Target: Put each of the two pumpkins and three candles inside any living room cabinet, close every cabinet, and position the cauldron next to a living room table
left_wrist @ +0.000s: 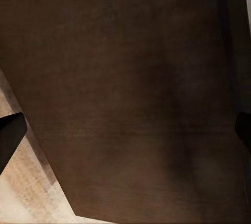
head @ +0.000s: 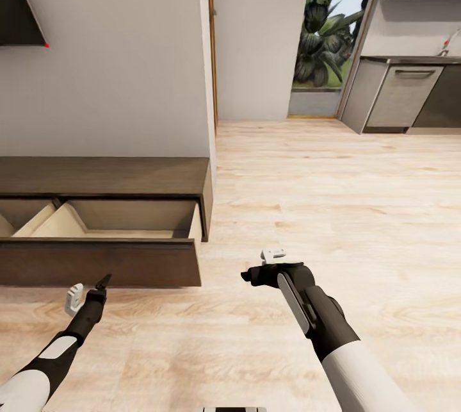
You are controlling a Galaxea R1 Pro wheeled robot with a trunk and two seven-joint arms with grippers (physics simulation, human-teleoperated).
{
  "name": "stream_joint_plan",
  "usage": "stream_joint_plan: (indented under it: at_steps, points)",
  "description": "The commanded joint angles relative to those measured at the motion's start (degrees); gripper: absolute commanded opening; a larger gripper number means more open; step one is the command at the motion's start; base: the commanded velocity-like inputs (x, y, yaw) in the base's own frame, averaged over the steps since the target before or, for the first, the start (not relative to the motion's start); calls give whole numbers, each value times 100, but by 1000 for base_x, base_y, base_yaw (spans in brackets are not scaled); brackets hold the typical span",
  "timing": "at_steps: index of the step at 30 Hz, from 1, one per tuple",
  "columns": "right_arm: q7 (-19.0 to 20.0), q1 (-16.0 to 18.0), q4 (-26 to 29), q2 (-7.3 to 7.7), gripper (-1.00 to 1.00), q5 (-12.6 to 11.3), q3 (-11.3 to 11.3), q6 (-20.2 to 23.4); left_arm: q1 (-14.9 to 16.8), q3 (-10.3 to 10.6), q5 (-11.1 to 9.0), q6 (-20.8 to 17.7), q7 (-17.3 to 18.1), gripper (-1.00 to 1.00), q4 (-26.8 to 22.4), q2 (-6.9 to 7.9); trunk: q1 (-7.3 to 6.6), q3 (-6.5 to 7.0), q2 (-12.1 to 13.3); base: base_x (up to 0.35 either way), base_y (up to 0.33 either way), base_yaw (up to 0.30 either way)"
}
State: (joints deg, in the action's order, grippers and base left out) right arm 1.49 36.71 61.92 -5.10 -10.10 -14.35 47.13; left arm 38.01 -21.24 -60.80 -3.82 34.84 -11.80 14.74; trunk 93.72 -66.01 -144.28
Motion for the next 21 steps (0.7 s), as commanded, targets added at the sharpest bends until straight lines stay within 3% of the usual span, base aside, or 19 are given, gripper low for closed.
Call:
stream_joint_plan:
  at_steps: [1,5,7,8,9,16,21]
  points:
    - [9,3,5,1,100,-2,2,25,4,5,-56,-40,24,100,6,2,-1,-4,-2,0,0,24]
    - [9,3,-17,1,100,-1,-7,25,4,6,-23,-36,-6,100,10,-5,-1,4,-2,0,0,14]
    - [9,3,-32,1,100,0,-11,25,4,6,61,-34,-58,100,10,-7,-1,15,-2,0,0,59]
    - [9,3,-43,0,100,-1,-14,25,4,6,278,-30,-131,100,15,-16,-1,22,-2,0,0,134]
    - [9,3,-45,0,100,-1,-11,25,4,6,351,-28,-153,100,20,-19,-1,29,-2,0,0,147]
    - [9,3,-48,3,100,-1,-7,25,2,6,500,-16,-189,100,28,-24,-1,85,-2,0,0,165]
    - [9,3,-48,0,100,-1,-13,25,-2,5,726,-14,-185,100,26,-22,-1,123,-2,0,0,174]
